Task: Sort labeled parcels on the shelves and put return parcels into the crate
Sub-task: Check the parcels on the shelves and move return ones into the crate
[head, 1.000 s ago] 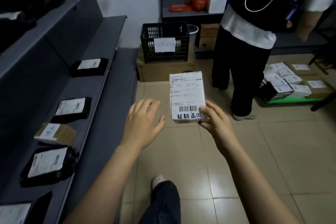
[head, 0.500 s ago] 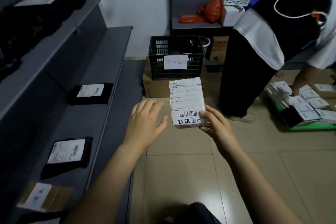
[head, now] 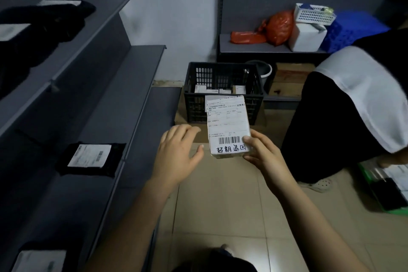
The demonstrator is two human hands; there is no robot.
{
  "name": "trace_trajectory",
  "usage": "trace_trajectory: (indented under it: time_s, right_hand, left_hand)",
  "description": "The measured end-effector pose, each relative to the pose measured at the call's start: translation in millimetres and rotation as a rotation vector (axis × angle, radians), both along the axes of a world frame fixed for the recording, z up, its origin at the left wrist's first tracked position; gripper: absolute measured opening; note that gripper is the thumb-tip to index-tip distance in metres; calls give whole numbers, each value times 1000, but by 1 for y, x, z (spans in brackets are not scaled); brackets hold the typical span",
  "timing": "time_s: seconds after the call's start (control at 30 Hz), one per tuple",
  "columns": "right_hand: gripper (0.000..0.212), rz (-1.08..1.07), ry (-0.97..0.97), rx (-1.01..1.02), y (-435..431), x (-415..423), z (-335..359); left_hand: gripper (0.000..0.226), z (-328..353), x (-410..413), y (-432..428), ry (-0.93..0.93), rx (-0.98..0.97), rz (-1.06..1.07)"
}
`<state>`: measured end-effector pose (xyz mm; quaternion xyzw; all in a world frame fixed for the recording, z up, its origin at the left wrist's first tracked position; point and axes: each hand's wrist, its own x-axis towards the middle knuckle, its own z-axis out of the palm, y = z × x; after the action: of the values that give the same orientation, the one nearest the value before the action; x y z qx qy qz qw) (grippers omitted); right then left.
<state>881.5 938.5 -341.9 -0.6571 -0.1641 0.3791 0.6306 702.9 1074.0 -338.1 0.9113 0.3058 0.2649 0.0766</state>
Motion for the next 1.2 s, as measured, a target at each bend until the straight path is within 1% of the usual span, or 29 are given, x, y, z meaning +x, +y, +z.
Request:
trace_trajectory:
  time_s: [0.17, 0.27, 0.37, 0.47, 0.57, 0.73, 0.93, 1.1, 1.2]
  right_hand:
    - [38, -44, 42, -2, 71, 43, 0]
    - [42, -56, 57, -2, 120, 66, -2]
    - [31, -101, 92, 31, 177, 87, -7]
    - [36, -149, 162, 80, 234, 106, -9]
    - [35, -151, 203, 103, 283, 122, -8]
    - [31, -163, 210, 117, 343, 154, -6]
    - [28, -125, 196, 59, 404, 212, -18]
    - [35, -53, 190, -32, 459, 281, -47]
    - [36, 15, 180, -109, 485, 317, -69]
  left_hand:
    - [36, 6, 49, 69, -32, 13, -28]
    - [35, 2, 73, 124, -34, 17, -42]
    - [36, 0, 96, 185, -17, 21, -66]
    - [33, 3, 117, 247, -10, 12, -94]
    - [32, 9, 134, 303, -30, 8, -99]
    - [30, 11, 171, 371, -50, 7, -112]
    - [30, -9, 229, 428, 7, -43, -113]
    - [31, -37, 288, 475, 71, -88, -56]
    - [29, -57, 320, 494, 76, -135, -27]
